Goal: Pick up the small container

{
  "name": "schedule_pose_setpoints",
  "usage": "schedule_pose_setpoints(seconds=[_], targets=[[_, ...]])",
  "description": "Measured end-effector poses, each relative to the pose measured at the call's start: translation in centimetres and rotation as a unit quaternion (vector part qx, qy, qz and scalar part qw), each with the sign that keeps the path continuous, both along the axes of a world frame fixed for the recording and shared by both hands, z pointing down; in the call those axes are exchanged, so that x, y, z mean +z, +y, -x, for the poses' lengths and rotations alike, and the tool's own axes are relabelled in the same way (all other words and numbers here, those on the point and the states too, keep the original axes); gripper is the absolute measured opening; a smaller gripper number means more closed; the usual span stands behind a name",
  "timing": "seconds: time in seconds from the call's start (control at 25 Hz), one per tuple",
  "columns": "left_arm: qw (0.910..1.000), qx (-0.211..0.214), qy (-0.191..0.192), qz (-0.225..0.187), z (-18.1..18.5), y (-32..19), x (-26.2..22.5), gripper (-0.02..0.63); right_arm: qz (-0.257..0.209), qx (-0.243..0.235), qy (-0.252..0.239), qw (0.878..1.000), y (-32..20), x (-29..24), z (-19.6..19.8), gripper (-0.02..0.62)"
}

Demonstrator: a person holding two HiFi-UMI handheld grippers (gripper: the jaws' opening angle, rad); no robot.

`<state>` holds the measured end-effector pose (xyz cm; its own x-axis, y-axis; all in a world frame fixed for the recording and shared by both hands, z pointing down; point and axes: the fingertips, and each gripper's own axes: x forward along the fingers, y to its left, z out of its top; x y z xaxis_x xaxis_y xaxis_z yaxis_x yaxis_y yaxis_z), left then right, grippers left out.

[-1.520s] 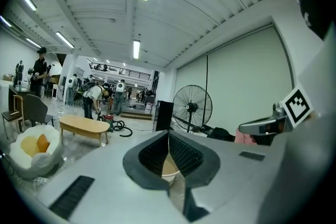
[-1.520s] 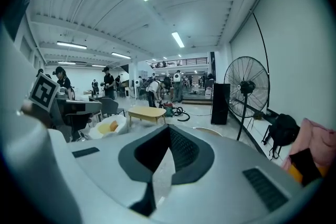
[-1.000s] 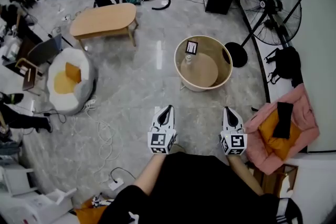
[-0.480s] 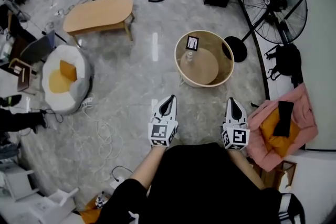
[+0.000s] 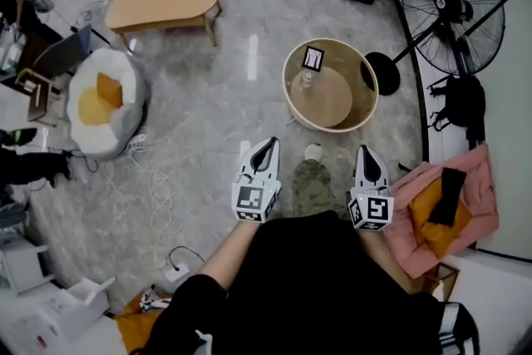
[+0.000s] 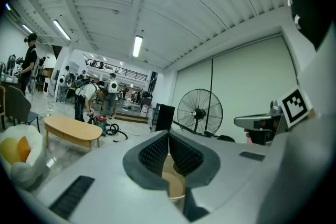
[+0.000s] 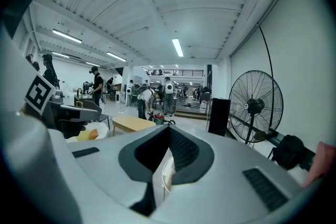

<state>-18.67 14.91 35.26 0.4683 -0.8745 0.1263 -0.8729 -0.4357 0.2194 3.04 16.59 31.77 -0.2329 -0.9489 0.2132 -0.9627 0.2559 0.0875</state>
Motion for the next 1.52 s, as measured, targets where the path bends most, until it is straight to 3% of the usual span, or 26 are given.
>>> schedule_pose_setpoints(seconds=[0.2, 0.4, 0.52, 0.72, 0.96, 1.32, 1.52], targets=[[0.9998, -0.021, -0.007, 0.004, -1.0, -2.8, 0.7, 0.021, -0.001, -0.024, -0.016, 1.0, -4.6, 1.9, -1.2, 0.02], [0.9998, 0.002, -0.02, -0.005, -4.6, -8.0, 1.5, 0.021, 0.012, -0.062, 0.05, 0.997, -9.6, 3.5, -2.4, 0.02], [0.9997, 0.002, -0.025, 0.0, -6.4, -12.0, 1.7, 0.021, 0.024, -0.08, 0.037, 0.996, -12.9, 6.1, -4.0, 0.02], [0.9992, -0.024, -0.029, -0.012, -8.7, -17.9, 2.3, 0.021, 0.054, -0.07, 0.021, 0.996, -19.7, 8.7, -7.6, 0.02], [0.9985, -0.034, -0.039, 0.018, -12.2, -25.0, 4.1, 0.021, 0.074, -0.085, -0.019, 0.993, -27.9, 10.3, -11.2, 0.02], [0.9955, -0.047, -0.056, 0.061, -15.6, -33.0, 8.0, 0.021, 0.109, -0.126, -0.045, 0.985, -37.8, 13.3, -13.3, 0.02], [0.9919, -0.073, -0.024, 0.102, -16.0, -34.7, 12.5, 0.021, 0.129, -0.127, -0.04, 0.983, -42.0, 17.2, -14.9, 0.02]])
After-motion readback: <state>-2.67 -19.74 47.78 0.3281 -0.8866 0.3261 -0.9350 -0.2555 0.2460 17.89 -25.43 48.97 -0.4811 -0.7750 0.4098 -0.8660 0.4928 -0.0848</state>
